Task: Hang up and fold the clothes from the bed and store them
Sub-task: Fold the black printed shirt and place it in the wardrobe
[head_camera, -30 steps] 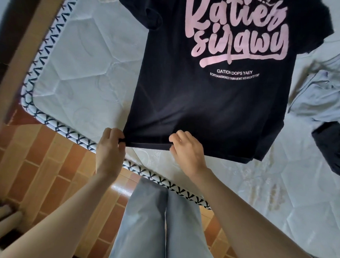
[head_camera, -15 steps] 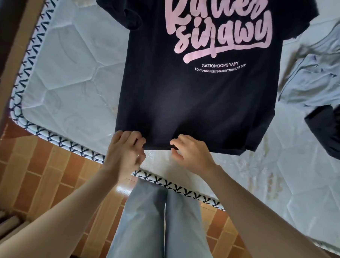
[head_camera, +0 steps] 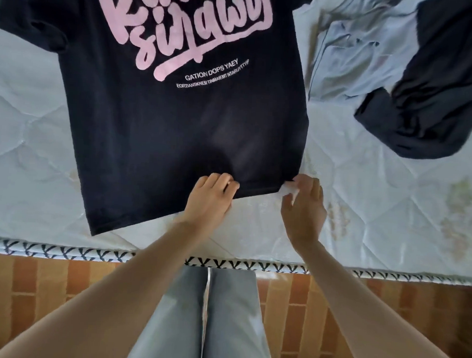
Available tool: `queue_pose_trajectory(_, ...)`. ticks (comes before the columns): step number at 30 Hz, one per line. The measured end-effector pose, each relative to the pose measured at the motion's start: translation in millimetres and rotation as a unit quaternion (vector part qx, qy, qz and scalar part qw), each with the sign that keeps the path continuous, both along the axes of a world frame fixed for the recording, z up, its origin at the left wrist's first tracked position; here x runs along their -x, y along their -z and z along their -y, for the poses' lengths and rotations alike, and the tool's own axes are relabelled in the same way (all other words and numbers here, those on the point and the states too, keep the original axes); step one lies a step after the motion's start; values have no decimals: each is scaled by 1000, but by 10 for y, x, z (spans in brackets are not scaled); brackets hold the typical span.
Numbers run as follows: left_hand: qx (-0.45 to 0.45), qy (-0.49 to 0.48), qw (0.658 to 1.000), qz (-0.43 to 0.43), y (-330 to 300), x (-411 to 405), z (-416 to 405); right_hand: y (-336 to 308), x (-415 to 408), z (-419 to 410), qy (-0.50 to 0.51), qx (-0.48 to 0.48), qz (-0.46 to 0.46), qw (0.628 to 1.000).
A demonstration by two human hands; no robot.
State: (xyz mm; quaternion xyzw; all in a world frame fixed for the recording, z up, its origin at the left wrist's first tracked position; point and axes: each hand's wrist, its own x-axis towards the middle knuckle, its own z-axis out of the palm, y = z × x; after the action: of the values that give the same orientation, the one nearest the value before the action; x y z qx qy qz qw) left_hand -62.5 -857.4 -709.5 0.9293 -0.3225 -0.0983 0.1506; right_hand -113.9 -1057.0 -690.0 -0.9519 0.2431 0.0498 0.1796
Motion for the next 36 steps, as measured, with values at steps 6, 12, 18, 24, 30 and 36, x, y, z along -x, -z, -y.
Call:
queue_pose_trajectory(6, -16, -49, 998, 26, 46, -35, 351, 111, -121, 121, 84, -121, -77, 986)
queue_pose_trajectory(12, -39, -56, 997, 33, 80, -34, 409, 157, -431, 16, 186, -221, -56, 956)
queue_pose_trajectory(18, -17, -65, 996, 65, 81, -79, 445, 32, -469, 33, 249, -256, -32, 933)
queue_pose_trajectory(24, 27, -43, 994, 97, 28, 12, 356, -184, -260, 558, 254, -41, -35, 966)
queue_pose_trajectory(30, -61, 21, 989, 132, 110, 49, 345, -35, -117, 843, 169, -5, -114, 979)
queue_pose_trajectory(36, -76, 28, 990, 114, 87, 87, 323, 27, -106, 730, 177, -5, -24, 984)
